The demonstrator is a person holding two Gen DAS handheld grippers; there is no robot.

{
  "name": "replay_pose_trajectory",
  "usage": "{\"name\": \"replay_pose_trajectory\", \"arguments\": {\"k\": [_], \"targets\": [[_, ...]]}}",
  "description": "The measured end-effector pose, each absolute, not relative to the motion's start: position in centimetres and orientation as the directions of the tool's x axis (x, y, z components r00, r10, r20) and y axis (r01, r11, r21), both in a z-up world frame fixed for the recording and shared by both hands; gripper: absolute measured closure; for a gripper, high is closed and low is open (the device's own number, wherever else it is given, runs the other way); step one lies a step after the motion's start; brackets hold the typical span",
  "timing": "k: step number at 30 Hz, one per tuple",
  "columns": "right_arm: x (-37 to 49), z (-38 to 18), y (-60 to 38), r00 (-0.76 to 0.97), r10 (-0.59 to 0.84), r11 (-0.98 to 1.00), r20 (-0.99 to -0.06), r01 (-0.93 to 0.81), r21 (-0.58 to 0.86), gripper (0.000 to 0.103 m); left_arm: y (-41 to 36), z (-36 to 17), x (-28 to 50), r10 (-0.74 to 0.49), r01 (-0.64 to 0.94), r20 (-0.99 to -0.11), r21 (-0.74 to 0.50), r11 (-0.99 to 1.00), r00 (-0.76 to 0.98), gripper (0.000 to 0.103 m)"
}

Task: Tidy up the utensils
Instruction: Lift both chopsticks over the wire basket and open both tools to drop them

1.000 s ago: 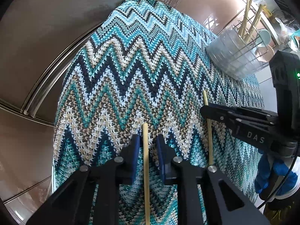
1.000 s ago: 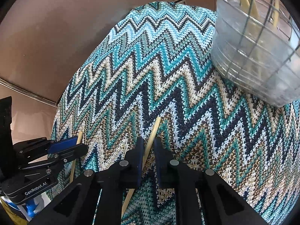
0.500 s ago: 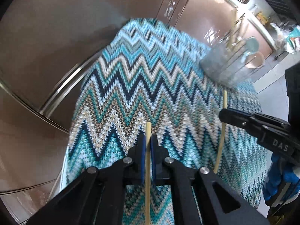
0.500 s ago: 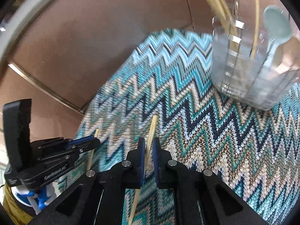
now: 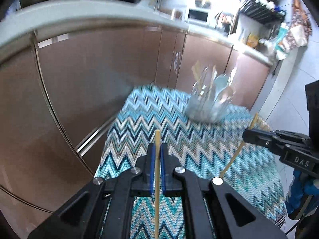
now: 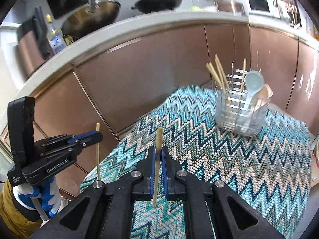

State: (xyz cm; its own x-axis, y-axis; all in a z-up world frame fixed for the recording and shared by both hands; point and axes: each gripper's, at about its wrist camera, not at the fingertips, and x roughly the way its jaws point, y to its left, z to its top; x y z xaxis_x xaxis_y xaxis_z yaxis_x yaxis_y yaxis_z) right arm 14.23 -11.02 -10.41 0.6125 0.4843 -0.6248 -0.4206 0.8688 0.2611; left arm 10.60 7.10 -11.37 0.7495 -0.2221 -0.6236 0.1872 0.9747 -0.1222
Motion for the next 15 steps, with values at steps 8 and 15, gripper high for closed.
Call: {"name": "replay_pose_trajectory", "arguments": {"k": [8, 15], "targets": [[12.3, -5.0, -14.9, 0.725, 0.446, 0.894, -0.525, -0.39, 0.221, 0.097, 5.6, -5.5, 9.5, -0.282, 0.233, -0.51, -0.159, 0.959, 0.813, 0.098], [14.5, -0.5, -19.1, 0.811, 0.399, 0.917, -0.427, -0.342, 0.207, 0.097, 2.2, 0.0, 14.4, -0.382, 0.303, -0.391, -0.249, 0.92, 0.837, 0.098]]}}
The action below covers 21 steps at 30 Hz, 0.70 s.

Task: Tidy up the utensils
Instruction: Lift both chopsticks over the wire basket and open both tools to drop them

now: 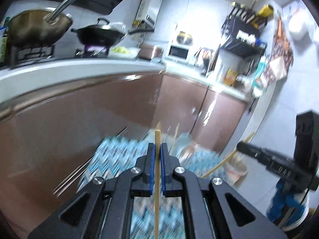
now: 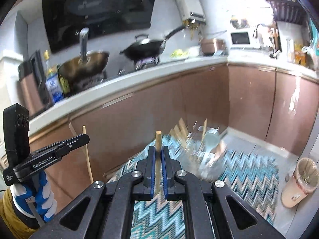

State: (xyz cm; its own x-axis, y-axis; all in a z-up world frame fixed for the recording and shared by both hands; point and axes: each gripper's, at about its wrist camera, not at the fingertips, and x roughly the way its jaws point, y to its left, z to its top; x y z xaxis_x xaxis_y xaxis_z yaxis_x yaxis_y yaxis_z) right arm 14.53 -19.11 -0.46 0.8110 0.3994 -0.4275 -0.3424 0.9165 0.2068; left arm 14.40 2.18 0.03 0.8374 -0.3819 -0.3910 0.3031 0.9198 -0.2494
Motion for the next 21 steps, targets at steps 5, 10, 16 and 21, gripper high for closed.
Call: {"name": "replay_pose_trajectory", "arguments": {"k": [5, 10, 16, 21], "targets": [[18.3, 1.8, -20.7, 0.871, 0.331, 0.944, -0.364, -0.299, 0.142, 0.097, -1.6, 3.1, 20.0, -0.402, 0.329, -0.261, -0.283, 0.901, 0.877, 0.098], [22.7, 1.2, -21.1, 0.876, 0.317, 0.948, -0.364, -0.296, 0.114, 0.097, -4.9, 3.1, 25.6, -0.356, 0.299, -0.158, -0.301, 0.906, 0.921, 0.098], [27.4, -2.3, -20.5, 0.854, 0.305, 0.951, -0.421, -0.296, 0.087, 0.097, -7.5, -0.6, 31.8, -0.277, 0.221, -0.159, -0.297, 0.929, 0.948, 0.098], [29.7, -5.7, -19.9, 0.832, 0.297, 0.952, -0.47, -0.295, 0.078, 0.097, -7.9, -5.0, 35.1, -0.244, 0.18, -0.213, -0.282, 0.942, 0.946, 0.098]]}}
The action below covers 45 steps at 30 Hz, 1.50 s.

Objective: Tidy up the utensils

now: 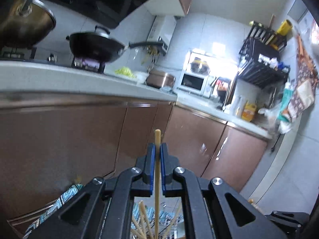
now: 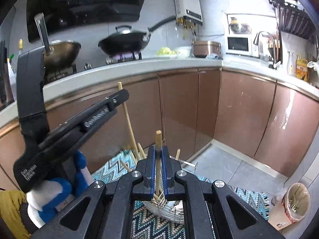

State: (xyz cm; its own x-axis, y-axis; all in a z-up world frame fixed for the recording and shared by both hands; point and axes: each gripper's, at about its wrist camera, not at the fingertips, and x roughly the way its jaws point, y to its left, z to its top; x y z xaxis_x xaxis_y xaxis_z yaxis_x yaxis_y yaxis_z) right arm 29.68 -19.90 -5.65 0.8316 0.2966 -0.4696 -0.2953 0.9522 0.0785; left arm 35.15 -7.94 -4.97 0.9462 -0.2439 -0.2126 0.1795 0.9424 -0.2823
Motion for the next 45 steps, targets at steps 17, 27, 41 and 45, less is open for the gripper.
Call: {"name": "replay_pose_trajectory", "arguments": {"k": [17, 27, 41, 45], "targets": [[25.4, -5.3, -21.4, 0.882, 0.214, 0.977, -0.421, -0.191, 0.097, 0.038, -4.5, -3.5, 29.6, -0.188, 0.134, -0.257, -0.213, 0.968, 0.948, 0.041], [16.1, -1.1, -20.3, 0.957, 0.08, 0.996, -0.278, -0.071, 0.045, 0.0, -1.8, -0.7, 19.2, -0.072, 0.053, -0.24, -0.086, 0.995, 0.968, 0.023], [3.6, 0.7, -18.9, 0.986, -0.118, 0.993, -0.114, 0.115, -0.032, 0.0, 1.0, 1.1, 7.5, 0.173, -0.169, -0.192, 0.037, 0.985, 0.966, 0.009], [1.8, 0.8, -19.0, 0.985, -0.134, 0.991, -0.108, 0.131, -0.032, 0.0, 1.5, 1.6, 4.7, 0.15, -0.147, -0.166, 0.029, 0.989, 0.975, 0.009]]}}
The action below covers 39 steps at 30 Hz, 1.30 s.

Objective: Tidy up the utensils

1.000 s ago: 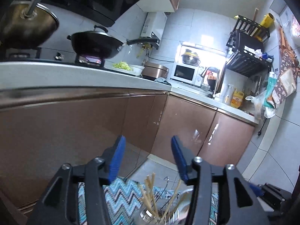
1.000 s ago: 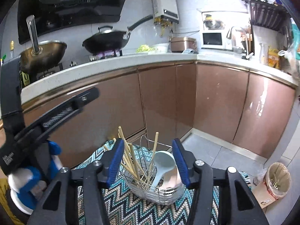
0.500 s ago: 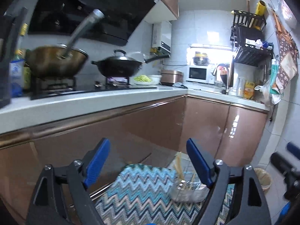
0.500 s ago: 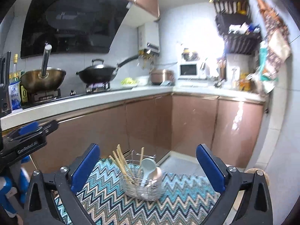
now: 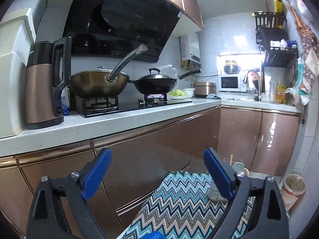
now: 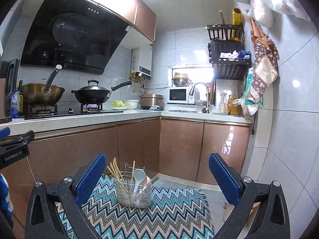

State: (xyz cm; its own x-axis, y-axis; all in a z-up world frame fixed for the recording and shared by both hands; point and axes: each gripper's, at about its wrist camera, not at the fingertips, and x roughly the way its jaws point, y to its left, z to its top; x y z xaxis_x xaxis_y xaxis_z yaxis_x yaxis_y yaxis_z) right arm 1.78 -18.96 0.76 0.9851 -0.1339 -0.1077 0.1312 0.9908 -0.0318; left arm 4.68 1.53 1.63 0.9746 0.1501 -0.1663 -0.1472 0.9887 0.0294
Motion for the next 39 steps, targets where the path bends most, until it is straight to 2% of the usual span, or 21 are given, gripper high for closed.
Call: {"name": "replay_pose_trajectory", "arguments": {"k": [9, 19, 39], "targets": [[-0.7, 1.4, -19.7, 0.982, -0.176, 0.984, -0.073, 0.176, -0.011, 0.0, 2.3, 1.9, 2.8, 0.118, -0.115, -0.158, 0.025, 0.993, 0.98, 0.009], [-1.5, 1.1, -20.0, 0.978, -0.194, 0.981, -0.073, 0.194, -0.012, 0.0, 2.3, 2.3, 1.7, 0.108, -0.106, -0.119, 0.018, 0.994, 0.987, 0.009], [-1.7, 0.7, -21.0, 0.971, -0.224, 0.974, -0.082, 0.225, -0.001, 0.0, 1.3, 1.8, 0.7, 0.094, -0.09, -0.105, 0.042, 0.995, 0.99, 0.009]]}}
